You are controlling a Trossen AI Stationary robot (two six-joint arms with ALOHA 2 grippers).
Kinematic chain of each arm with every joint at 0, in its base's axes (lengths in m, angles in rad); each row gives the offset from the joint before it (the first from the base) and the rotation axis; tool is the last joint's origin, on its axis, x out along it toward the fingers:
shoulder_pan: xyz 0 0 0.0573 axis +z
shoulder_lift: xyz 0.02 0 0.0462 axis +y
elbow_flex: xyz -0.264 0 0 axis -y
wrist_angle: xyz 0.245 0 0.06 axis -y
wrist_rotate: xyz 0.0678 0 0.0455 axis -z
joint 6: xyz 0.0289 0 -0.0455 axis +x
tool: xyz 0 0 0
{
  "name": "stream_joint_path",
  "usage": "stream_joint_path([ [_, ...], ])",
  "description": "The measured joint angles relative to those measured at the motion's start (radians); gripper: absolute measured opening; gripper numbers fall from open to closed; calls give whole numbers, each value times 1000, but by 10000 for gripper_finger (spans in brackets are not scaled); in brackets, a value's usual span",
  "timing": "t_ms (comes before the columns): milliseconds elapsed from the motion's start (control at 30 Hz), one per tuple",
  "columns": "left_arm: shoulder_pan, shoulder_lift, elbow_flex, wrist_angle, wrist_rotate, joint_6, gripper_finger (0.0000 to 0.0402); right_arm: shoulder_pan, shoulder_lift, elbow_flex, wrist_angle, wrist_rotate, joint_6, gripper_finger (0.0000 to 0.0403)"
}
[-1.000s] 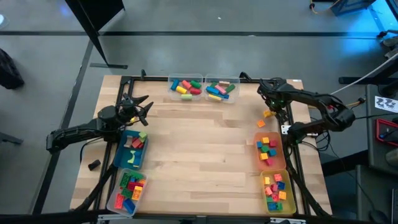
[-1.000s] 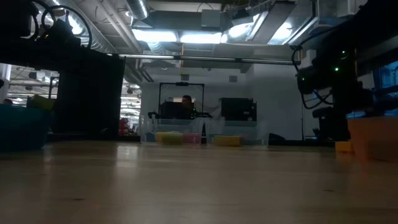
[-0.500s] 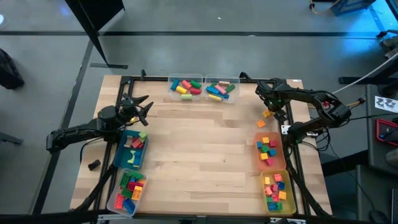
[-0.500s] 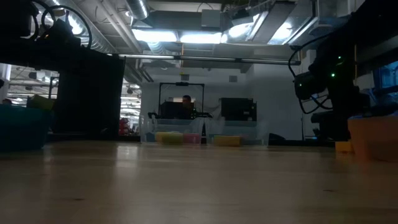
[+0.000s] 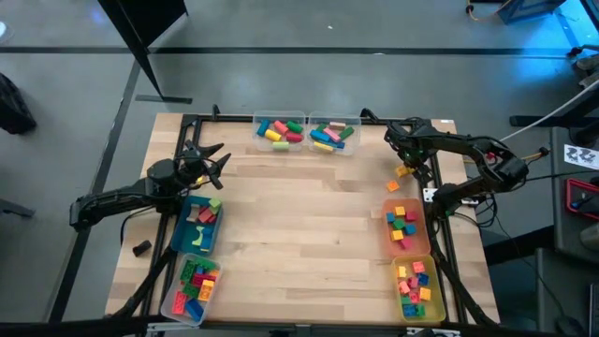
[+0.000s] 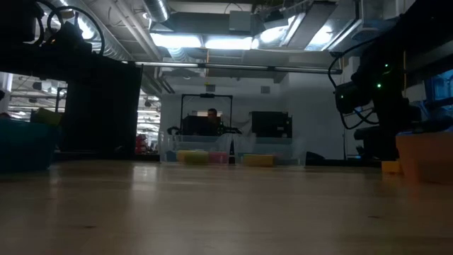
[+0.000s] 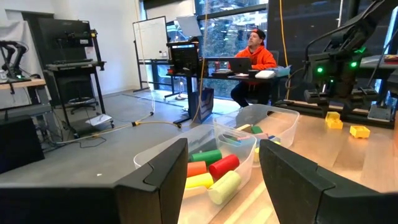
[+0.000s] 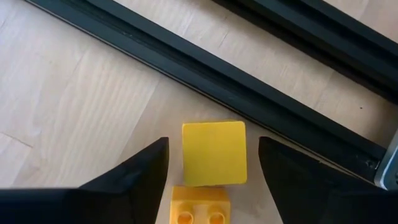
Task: Sort blocks by size
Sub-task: Put the yellow block into the orange bin
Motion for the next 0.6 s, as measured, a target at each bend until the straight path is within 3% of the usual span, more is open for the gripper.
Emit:
stream_joint_path([
  [367,0,0,0,0,0,0,184,0,0,1,-2,0,0,148],
  [600,0,0,0,0,0,0,184,0,-1,2,-28,-23,-5,145],
])
